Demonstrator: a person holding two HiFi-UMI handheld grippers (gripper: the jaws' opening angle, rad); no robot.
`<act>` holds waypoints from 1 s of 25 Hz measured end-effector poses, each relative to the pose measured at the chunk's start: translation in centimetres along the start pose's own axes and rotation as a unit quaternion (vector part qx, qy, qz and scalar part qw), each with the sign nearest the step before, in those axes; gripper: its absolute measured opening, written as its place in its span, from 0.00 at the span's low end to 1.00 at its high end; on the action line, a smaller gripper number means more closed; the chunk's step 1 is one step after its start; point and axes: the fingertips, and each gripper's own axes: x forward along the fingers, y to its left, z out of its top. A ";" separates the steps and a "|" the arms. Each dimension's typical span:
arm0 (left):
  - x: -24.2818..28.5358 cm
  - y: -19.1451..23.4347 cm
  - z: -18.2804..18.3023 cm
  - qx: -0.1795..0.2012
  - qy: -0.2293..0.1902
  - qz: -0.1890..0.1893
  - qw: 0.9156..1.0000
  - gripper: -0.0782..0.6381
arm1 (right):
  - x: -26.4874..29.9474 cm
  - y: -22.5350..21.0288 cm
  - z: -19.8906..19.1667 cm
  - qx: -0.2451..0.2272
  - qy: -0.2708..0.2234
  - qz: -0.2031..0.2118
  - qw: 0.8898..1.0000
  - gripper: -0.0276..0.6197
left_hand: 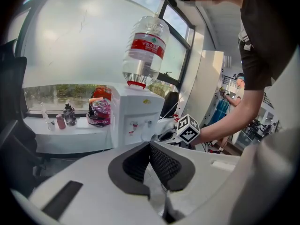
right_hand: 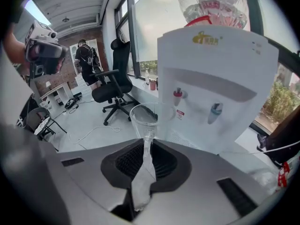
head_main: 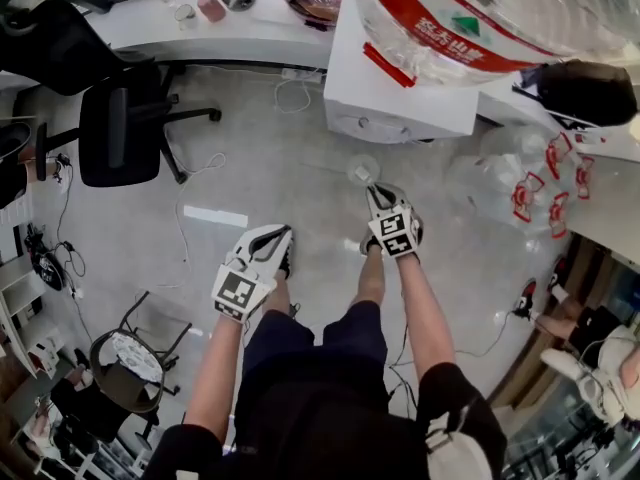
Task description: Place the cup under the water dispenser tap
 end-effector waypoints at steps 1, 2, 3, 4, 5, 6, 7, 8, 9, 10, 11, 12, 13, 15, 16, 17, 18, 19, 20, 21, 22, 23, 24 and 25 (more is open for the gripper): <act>0.1 0.3 -0.3 0.006 -0.002 -0.001 1.000 0.11 | 0.8 -0.2 -0.2 0.003 0.002 -0.002 1.000 0.08; 0.2 0.6 -0.7 0.007 -0.001 -0.001 1.000 0.11 | 1.7 -0.5 -0.4 0.005 0.004 -0.005 1.000 0.08; 0.3 0.8 -1.2 0.003 0.003 -0.001 1.000 0.11 | 2.5 -0.8 -0.6 0.008 0.005 -0.008 1.000 0.08; 0.3 1.0 -1.8 -0.002 0.008 -0.001 1.000 0.11 | 3.4 -1.2 -0.7 0.010 0.006 -0.011 1.000 0.08; 0.3 1.3 -2.4 -0.006 0.011 -0.001 1.000 0.11 | 4.2 -1.5 -0.8 0.015 0.005 -0.015 1.000 0.08; 0.2 1.6 -3.0 -0.008 0.014 0.000 1.000 0.11 | 5.1 -1.8 -0.8 0.021 0.003 -0.019 1.000 0.08; 0.0 1.8 -3.7 -0.010 0.016 0.000 1.000 0.11 | 5.9 -2.1 -0.9 0.027 0.001 -0.023 0.999 0.08; -0.2 2.1 -4.3 -0.012 0.019 0.000 1.000 0.11 | 6.7 -2.4 -0.9 0.032 0.000 -0.027 0.999 0.08; -0.3 2.2 -5.0 -0.014 0.022 0.000 1.000 0.11 | 7.5 -2.8 -1.0 0.035 0.000 -0.031 0.999 0.08; -0.4 2.3 -5.6 -0.014 0.026 0.002 1.000 0.11 | 8.2 -3.1 -1.0 0.035 0.000 -0.035 0.999 0.08; -0.5 2.5 -6.3 -0.014 0.030 0.004 0.999 0.11 | 8.9 -3.4 -1.1 0.035 0.000 -0.039 0.999 0.08; -0.5 2.6 -6.8 -0.014 0.032 0.005 0.999 0.11 | 9.5 -3.8 -1.1 0.034 0.000 -0.041 0.999 0.08; -0.6 2.8 -7.3 -0.015 0.035 0.007 0.999 0.11 | 10.2 -4.1 -1.0 0.034 -0.001 -0.044 0.998 0.08; -0.7 3.1 -8.2 -0.018 0.037 0.009 0.999 0.11 | 11.4 -4.6 -0.9 0.038 -0.005 -0.048 0.998 0.08; -0.7 3.3 -8.6 -0.020 0.038 0.010 0.999 0.11 | 12.1 -4.8 -0.8 0.041 -0.006 -0.050 0.998 0.08; -0.8 3.4 -8.9 -0.021 0.039 0.010 0.999 0.11 | 12.6 -5.0 -0.7 0.044 -0.008 -0.053 0.998 0.08; -0.8 3.4 -9.3 -0.023 0.040 0.010 0.999 0.11 | 13.1 -5.1 -0.7 0.047 -0.010 -0.055 0.997 0.08; -0.8 3.3 -9.6 -0.023 0.042 0.008 0.999 0.11 | 13.5 -5.2 -0.6 0.049 -0.011 -0.058 0.997 0.08; -0.8 3.1 -9.9 -0.022 0.044 0.007 0.999 0.11 | 13.8 -5.4 -0.6 0.050 -0.014 -0.061 0.997 0.08; -0.8 2.9 -10.1 -0.022 0.047 0.006 0.999 0.11 | 14.1 -5.6 -0.5 0.053 -0.017 -0.063 0.996 0.08; -0.7 2.8 -10.3 -0.024 0.047 0.005 0.999 0.11 | 14.4 -5.9 -0.5 0.057 -0.020 -0.065 0.996 0.08; -0.6 2.7 -10.5 -0.026 0.047 0.004 0.999 0.11 | 14.6 -6.3 -0.5 0.061 -0.022 -0.069 0.996 0.08; -0.5 2.7 -10.6 -0.028 0.045 0.003 0.999 0.11 | 14.9 -6.7 -0.5 0.064 -0.021 -0.073 0.995 0.08; -0.6 2.7 -10.9 -0.030 0.045 0.002 0.999 0.11 | 15.2 -7.0 -0.7 0.068 -0.019 -0.078 0.994 0.08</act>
